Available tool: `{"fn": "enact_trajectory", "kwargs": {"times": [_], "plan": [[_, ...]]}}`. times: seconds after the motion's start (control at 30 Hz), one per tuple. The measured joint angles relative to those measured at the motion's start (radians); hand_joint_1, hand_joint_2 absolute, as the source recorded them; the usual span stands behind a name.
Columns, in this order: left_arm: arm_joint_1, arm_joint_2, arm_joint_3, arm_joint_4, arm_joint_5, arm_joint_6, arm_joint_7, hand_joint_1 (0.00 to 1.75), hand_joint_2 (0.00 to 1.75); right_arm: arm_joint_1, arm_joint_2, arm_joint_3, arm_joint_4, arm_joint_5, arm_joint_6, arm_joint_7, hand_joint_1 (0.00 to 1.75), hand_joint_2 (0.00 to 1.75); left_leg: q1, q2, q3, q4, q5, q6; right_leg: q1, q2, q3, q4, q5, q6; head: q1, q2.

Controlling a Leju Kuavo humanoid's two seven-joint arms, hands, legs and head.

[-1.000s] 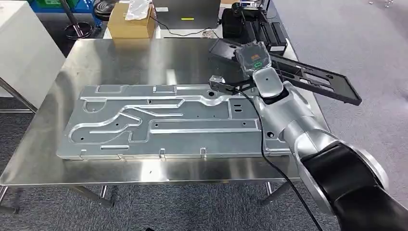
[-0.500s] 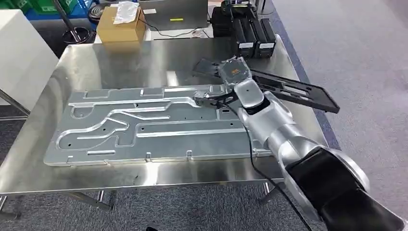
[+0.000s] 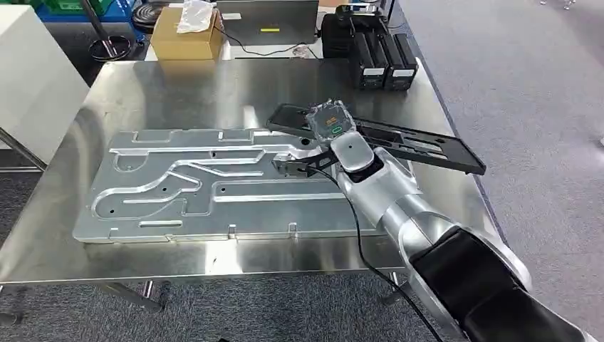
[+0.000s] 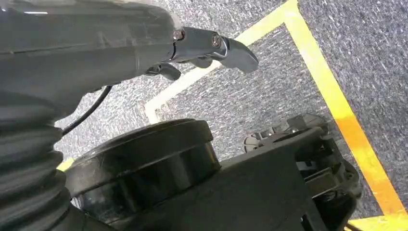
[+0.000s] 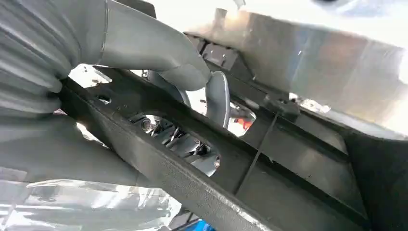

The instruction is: Take the parts from the cabinet and place them on the table.

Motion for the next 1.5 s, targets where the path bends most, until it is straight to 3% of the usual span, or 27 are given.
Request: {"fn": "enact_trajectory", "kwargs": {"times": [0.03, 0.07, 0.1, 0.17, 0.2, 0.33, 0.4, 0.5, 0.53, 0.57, 0.6, 0.67, 0.73, 0.83, 0.9, 0.93, 1.0, 1.03, 1.07, 1.1, 1.17, 1.2, 1.23, 1.3, 1.4, 1.43, 1.5], "plan": [[0.000, 0.000, 0.001, 0.000, 0.001, 0.000, 0.000, 0.00, 1.75, 0.009, 0.003, 0.001, 0.003, 0.000, 0.008, 0.000, 1.66, 1.75, 0.000, -0.001, 0.000, 0.000, 0.000, 0.000, -0.003, 0.000, -0.017, 0.035, -0.002, 0.002, 0.000, 0.000], [0.001, 0.000, 0.001, 0.000, 0.002, 0.000, 0.000, 0.00, 1.75, 0.017, 0.008, 0.003, 0.006, 0.000, 0.012, -0.001, 1.66, 1.75, 0.001, -0.002, 0.001, 0.001, -0.001, 0.000, -0.007, 0.000, -0.011, 0.022, 0.016, 0.003, 0.000, 0.000], [0.001, 0.000, 0.002, 0.000, 0.002, 0.002, 0.000, 0.00, 1.75, 0.022, 0.010, 0.006, 0.009, 0.000, 0.016, -0.001, 1.66, 1.75, 0.001, -0.004, 0.001, 0.003, -0.002, -0.002, -0.010, 0.000, 0.017, -0.039, 0.055, 0.003, 0.000, 0.000], [0.001, -0.002, 0.003, 0.000, 0.003, 0.004, 0.000, 0.00, 1.75, 0.023, 0.019, 0.014, 0.011, 0.000, 0.021, -0.002, 1.66, 1.75, 0.001, -0.005, 0.002, 0.012, -0.009, -0.011, -0.012, -0.002, 0.110, -0.224, 0.143, 0.000, 0.000, 0.000], [0.001, -0.002, 0.003, 0.000, 0.005, 0.006, -0.001, 0.00, 1.75, 0.023, 0.024, 0.018, 0.011, 0.000, 0.023, -0.003, 1.66, 1.75, -0.004, -0.003, -0.003, 0.014, -0.013, -0.017, -0.009, -0.002, 0.131, -0.256, 0.128, -0.002, 0.000, 0.000], [0.010, -0.010, 0.011, 0.000, 0.016, 0.056, -0.014, 0.00, 1.75, 0.043, 0.040, 0.032, 0.018, -0.004, 0.033, -0.018, 1.66, 1.75, -0.004, -0.002, 0.000, 0.012, -0.014, -0.036, -0.002, 0.000, 0.127, -0.267, 0.130, -0.023, -0.002, 0.000], [0.013, -0.015, 0.011, 0.000, 0.017, 0.069, -0.018, 0.00, 1.75, 0.050, 0.052, 0.032, 0.019, -0.015, 0.033, -0.020, 1.66, 1.75, -0.001, -0.001, -0.011, 0.046, -0.046, -0.045, -0.009, -0.002, 0.136, -0.279, 0.135, -0.040, -0.002, 0.000], [0.009, -0.018, 0.013, 0.000, 0.017, 0.074, -0.019, 0.00, 1.75, 0.065, 0.066, 0.032, 0.021, -0.027, 0.031, -0.026, 1.66, 1.75, 0.000, -0.001, -0.117, 0.279, -0.152, -0.052, -0.005, -0.003, 0.137, -0.278, 0.133, -0.047, -0.002, 0.000], [0.005, -0.019, 0.013, 0.000, 0.017, 0.074, -0.019, 0.00, 1.75, 0.075, 0.068, 0.032, 0.023, -0.034, 0.028, -0.030, 1.66, 1.75, 0.000, -0.001, -0.141, 0.329, -0.161, -0.054, -0.003, -0.004, 0.138, -0.277, 0.132, -0.048, -0.002, 0.000], [0.004, -0.019, 0.013, 0.000, 0.016, 0.074, -0.019, 0.00, 1.75, 0.085, 0.071, 0.032, 0.025, -0.039, 0.025, -0.031, 1.66, 1.75, 0.000, -0.001, -0.140, 0.325, -0.146, -0.053, -0.002, -0.005, 0.141, -0.277, 0.131, -0.048, -0.002, 0.000], [0.006, -0.019, 0.013, 0.000, 0.015, 0.074, -0.018, 0.00, 1.75, 0.093, 0.074, 0.032, 0.026, -0.044, 0.019, -0.031, 1.66, 1.75, 0.000, 0.000, -0.118, 0.278, -0.112, -0.052, -0.002, -0.004, 0.143, -0.277, 0.130, -0.048, -0.002, 0.000], [0.010, -0.019, 0.013, 0.000, 0.010, 0.075, -0.015, 0.00, 1.75, 0.103, 0.080, 0.032, 0.026, -0.055, 0.009, -0.031, 1.66, 1.75, 0.000, 0.000, -0.030, 0.094, -0.015, -0.044, -0.002, 0.002, 0.149, -0.273, 0.125, -0.045, -0.003, 0.000], [0.016, -0.019, 0.013, 0.000, 0.005, 0.076, -0.009, 0.00, 1.75, 0.112, 0.082, 0.031, 0.027, -0.074, -0.010, -0.031, 1.66, 1.75, -0.006, -0.001, 0.008, 0.018, -0.017, -0.038, 0.005, 0.005, 0.145, -0.268, 0.123, -0.036, -0.002, 0.000], [0.016, -0.019, 0.013, 0.000, -0.003, 0.076, 0.002, 0.00, 1.75, 0.135, 0.085, 0.018, 0.027, -0.119, -0.020, -0.042, 1.66, 1.75, -0.008, -0.004, 0.002, 0.019, -0.017, -0.024, 0.004, 0.003, 0.144, -0.277, 0.130, -0.020, 0.000, 0.000], [0.016, -0.024, 0.013, 0.000, -0.006, 0.077, 0.008, 0.00, 1.75, 0.141, 0.088, 0.004, 0.027, -0.152, -0.012, -0.053, 1.66, 1.75, 0.002, -0.001, 0.009, 0.005, -0.008, -0.010, 0.003, 0.001, 0.137, -0.255, 0.108, -0.009, 0.000, 0.000], [0.015, -0.024, 0.013, 0.000, -0.007, 0.077, 0.009, 0.00, 1.75, 0.142, 0.090, -0.008, 0.027, -0.179, 0.004, -0.061, 0.00, 1.75, 0.002, 0.000, 0.008, 0.004, -0.007, -0.005, 0.002, 0.000, 0.112, -0.198, 0.070, -0.006, 0.002, 0.000], [0.015, -0.024, 0.013, 0.000, -0.009, 0.077, 0.010, 0.00, 1.75, 0.153, 0.091, -0.034, 0.029, -0.220, 0.028, -0.073, 0.00, 1.75, 0.001, 0.001, 0.007, 0.004, -0.007, -0.002, -0.001, 0.000, 0.044, -0.049, 0.002, -0.001, 0.002, 0.000], [0.016, -0.024, 0.013, 0.000, -0.010, 0.077, 0.011, 0.00, 1.75, 0.158, 0.091, -0.053, 0.029, -0.242, 0.040, -0.078, 0.00, 1.75, 0.001, 0.000, 0.007, 0.005, -0.007, -0.001, -0.002, 0.000, 0.013, 0.015, -0.018, 0.001, 0.003, 0.000], [0.016, -0.024, 0.013, 0.000, -0.012, 0.077, 0.012, 0.00, 1.75, 0.160, 0.091, -0.072, 0.030, -0.260, 0.052, -0.083, 0.00, 1.75, 0.001, -0.001, 0.007, 0.006, -0.007, -0.001, -0.003, 0.000, 0.004, 0.033, -0.012, 0.002, 0.003, 0.000], [0.015, -0.024, 0.013, 0.000, -0.012, 0.077, 0.012, 0.00, 1.75, 0.159, 0.091, -0.083, 0.030, -0.272, 0.059, -0.085, 0.00, 1.75, 0.001, -0.002, 0.008, 0.007, -0.007, -0.002, -0.002, 0.000, 0.018, 0.004, 0.014, 0.000, 0.003, 0.000], [0.015, -0.024, 0.013, 0.000, -0.009, 0.077, 0.013, 0.00, 1.75, 0.157, 0.092, -0.116, 0.030, -0.290, 0.068, -0.087, 0.00, 1.75, 0.000, -0.004, 0.012, 0.008, -0.009, -0.004, -0.002, 0.000, 0.101, -0.156, 0.099, -0.008, 0.003, 0.000], [0.015, -0.024, 0.013, 0.000, -0.008, 0.077, 0.016, 0.00, 0.00, 0.155, 0.093, -0.129, 0.030, -0.296, 0.071, -0.087, 0.00, 1.75, 0.000, -0.005, 0.013, 0.009, -0.010, -0.006, -0.001, 0.000, 0.147, -0.243, 0.131, -0.016, 0.003, 0.000], [0.016, -0.024, 0.013, 0.000, -0.010, 0.080, 0.021, 0.00, 0.00, 0.153, 0.093, -0.139, 0.030, -0.304, 0.075, -0.089, 0.00, 0.00, -0.008, -0.007, 0.010, 0.013, -0.013, -0.011, 0.008, 0.000, 0.162, -0.276, 0.116, -0.018, 0.003, 0.000], [0.022, -0.023, 0.013, 0.000, -0.013, 0.086, 0.027, 0.00, 0.00, 0.154, 0.098, -0.156, 0.029, -0.320, 0.082, -0.092, 0.00, 0.00, -0.006, -0.006, 0.011, 0.009, -0.011, -0.021, 0.009, 0.002, 0.159, -0.278, 0.120, -0.021, 0.002, 0.000], [0.025, -0.021, 0.013, 0.000, -0.020, 0.088, 0.027, 0.00, 0.00, 0.159, 0.097, -0.184, 0.030, -0.344, 0.088, -0.088, 0.00, 0.00, -0.003, -0.004, 0.012, 0.012, -0.024, -0.039, -0.002, -0.001, 0.167, -0.297, 0.132, -0.041, 0.003, 0.000], [0.025, -0.021, 0.013, 0.000, -0.023, 0.090, 0.026, 0.00, 0.00, 0.160, 0.097, -0.190, 0.030, -0.350, 0.088, -0.088, 0.00, 0.00, -0.003, -0.001, -0.006, 0.052, -0.055, -0.041, -0.003, -0.001, 0.166, -0.298, 0.133, -0.047, 0.000, 0.000], [0.026, -0.019, 0.013, 0.000, -0.026, 0.094, 0.020, 0.00, 0.00, 0.165, 0.095, -0.207, 0.030, -0.361, 0.088, -0.088, 0.00, 0.00, 0.001, -0.001, -0.079, 0.214, -0.133, -0.047, -0.002, -0.001, 0.163, -0.297, 0.134, -0.049, -0.003, 0.000]]}}
